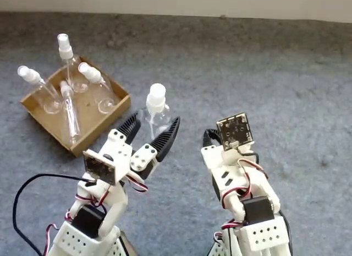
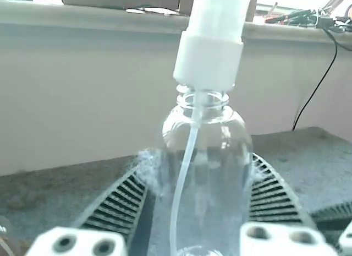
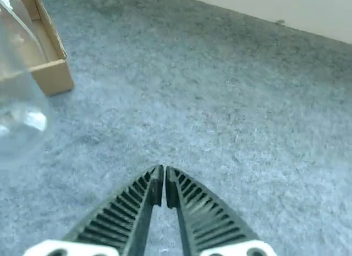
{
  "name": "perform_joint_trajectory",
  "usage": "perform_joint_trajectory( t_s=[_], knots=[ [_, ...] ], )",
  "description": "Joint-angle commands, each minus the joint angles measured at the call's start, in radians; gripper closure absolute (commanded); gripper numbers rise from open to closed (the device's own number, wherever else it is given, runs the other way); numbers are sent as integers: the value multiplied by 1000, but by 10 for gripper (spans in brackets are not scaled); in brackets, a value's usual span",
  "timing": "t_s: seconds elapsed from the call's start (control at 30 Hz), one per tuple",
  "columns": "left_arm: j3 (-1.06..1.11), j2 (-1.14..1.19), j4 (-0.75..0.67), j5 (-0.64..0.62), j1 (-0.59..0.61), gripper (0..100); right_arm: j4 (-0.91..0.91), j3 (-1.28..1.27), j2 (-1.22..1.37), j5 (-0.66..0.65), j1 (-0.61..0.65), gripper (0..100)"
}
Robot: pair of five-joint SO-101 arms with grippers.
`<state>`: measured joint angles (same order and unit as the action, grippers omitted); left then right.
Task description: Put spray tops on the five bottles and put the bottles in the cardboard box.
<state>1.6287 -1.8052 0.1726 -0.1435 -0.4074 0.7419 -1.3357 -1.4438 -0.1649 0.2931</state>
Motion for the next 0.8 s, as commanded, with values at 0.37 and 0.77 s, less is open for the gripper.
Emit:
perform_joint_trajectory(
  t_s=[0.37,0.77],
  knots=[
    [-450,470,-29,0,7,944,-113,-21,-13,264,47,994],
    [-584,865,-342,0,7,944,-601,-329,-13,262,174,994]
  ],
)
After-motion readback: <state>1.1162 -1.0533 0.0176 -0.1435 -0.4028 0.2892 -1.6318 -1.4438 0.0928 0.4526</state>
